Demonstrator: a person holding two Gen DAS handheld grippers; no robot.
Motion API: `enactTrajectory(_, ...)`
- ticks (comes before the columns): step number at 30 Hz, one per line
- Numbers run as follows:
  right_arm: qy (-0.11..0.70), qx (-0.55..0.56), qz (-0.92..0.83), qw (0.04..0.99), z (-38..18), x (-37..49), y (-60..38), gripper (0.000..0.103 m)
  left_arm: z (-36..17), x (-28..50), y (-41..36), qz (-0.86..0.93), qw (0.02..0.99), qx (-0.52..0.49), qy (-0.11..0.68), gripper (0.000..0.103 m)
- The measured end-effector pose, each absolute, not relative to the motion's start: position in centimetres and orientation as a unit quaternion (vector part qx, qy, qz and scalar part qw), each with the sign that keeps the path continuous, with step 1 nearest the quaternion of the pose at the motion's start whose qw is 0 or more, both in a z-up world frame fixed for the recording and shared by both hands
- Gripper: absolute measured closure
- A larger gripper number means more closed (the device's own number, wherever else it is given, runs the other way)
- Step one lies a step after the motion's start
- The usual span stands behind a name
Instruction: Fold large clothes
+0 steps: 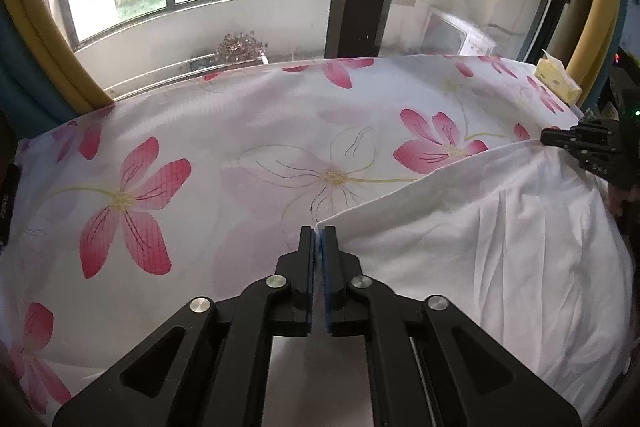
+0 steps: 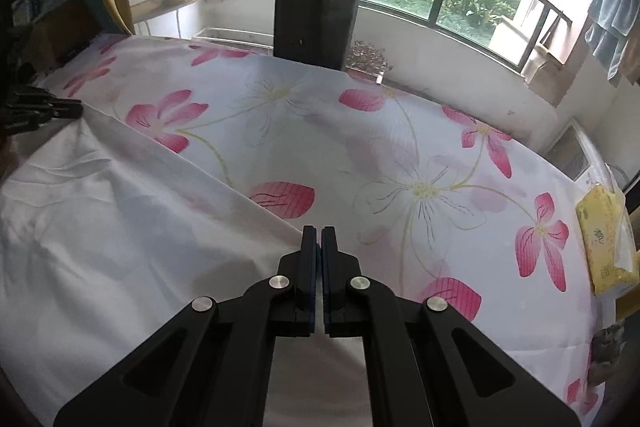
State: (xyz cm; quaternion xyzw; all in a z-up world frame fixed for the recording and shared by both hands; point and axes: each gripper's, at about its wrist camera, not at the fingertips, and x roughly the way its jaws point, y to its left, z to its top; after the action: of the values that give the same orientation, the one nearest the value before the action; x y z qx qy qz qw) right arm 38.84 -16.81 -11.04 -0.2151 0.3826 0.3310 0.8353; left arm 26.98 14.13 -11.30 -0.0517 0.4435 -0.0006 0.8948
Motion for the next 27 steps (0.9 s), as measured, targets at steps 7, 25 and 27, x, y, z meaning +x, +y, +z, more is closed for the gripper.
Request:
enactTrajectory(7, 0.383, -0.215, 0.299, 0.847, -10.3, 39.3, -17.2, 0.1, -9.0, 24.8, 14.5, 0.022, 0.906, -0.063, 0.419, 0.067)
enactTrajectory(25, 0.404, -0.152, 0.297, 0.852, -8.8, 32.6, -20.9, 0.061, -8.8, 16.4, 13.7, 0.04, 0.9, -0.097, 0.423, 0.067)
enactTrajectory(27, 0.409, -0.149, 0.3, 0.849, -9.0, 31.5, -21.0, 0.061, -9.2, 15.7, 13.3, 0.035, 0.897, -0.105, 0.428, 0.067)
